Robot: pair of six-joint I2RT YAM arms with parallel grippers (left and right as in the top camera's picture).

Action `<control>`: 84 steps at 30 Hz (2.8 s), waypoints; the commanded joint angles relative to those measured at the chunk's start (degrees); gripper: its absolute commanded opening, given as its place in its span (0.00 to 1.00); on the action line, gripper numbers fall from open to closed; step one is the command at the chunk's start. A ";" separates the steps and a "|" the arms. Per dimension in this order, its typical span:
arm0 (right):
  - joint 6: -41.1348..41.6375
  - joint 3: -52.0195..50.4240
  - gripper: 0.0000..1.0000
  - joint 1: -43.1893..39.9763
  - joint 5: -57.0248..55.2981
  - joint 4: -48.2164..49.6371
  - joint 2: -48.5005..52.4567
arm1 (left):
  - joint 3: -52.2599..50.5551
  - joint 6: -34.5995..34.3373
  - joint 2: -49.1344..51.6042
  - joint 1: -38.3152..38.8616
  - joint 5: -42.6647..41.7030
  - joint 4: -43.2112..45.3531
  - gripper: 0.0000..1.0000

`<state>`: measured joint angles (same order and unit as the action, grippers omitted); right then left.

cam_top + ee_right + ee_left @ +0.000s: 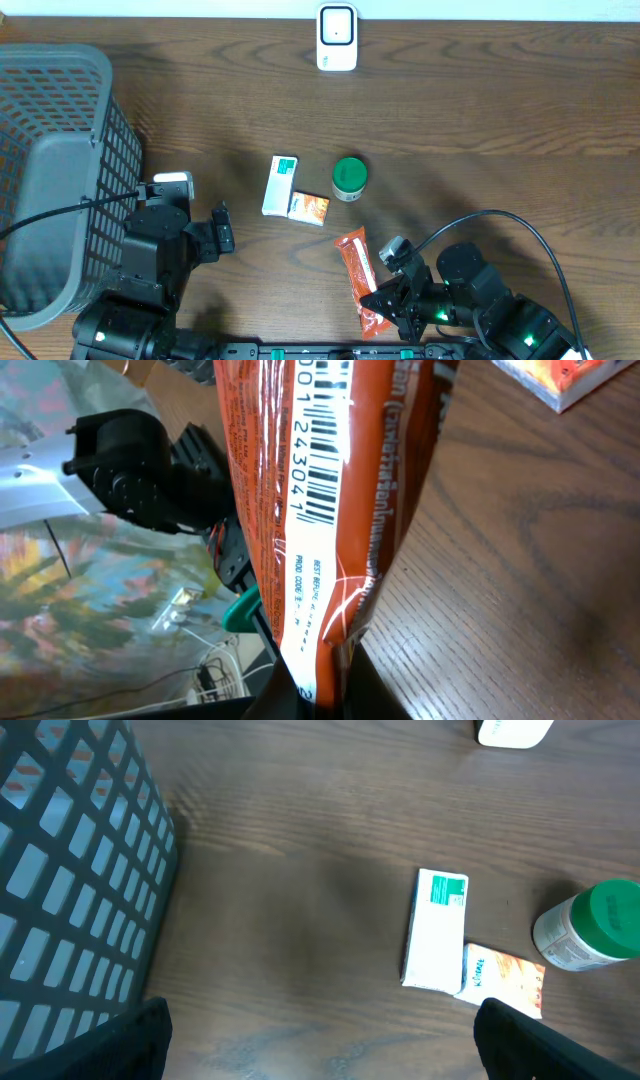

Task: Scan the item barcode
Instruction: 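Lift the snack bar and carry it toward the white scanner, then hold the snack bar barcode in front of the scanner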

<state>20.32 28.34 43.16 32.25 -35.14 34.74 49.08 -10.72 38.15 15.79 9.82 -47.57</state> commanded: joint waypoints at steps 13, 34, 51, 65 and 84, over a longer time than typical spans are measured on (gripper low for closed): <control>0.48 16.24 0.01 -1.55 -25.11 -2.58 6.64 | 0.31 -0.33 -0.04 -0.13 0.96 0.02 0.96; -22.95 53.92 0.01 -10.36 -62.27 -9.66 55.19 | 0.31 -0.33 -0.04 -0.13 0.96 0.02 0.96; -74.73 57.94 0.01 -13.64 -92.78 49.00 83.27 | 0.31 -0.33 -0.04 -0.13 0.96 0.02 0.96; -106.73 80.83 0.01 -16.79 -86.90 63.47 108.34 | 0.31 -0.33 -0.04 -0.13 0.96 0.02 0.96; -108.69 80.98 0.01 -16.33 -82.73 65.79 114.55 | 0.31 -0.33 -0.04 -0.13 0.96 0.02 0.96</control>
<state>-87.46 108.05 27.05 -52.03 30.46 148.70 49.08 -10.72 38.15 15.79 9.85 -47.57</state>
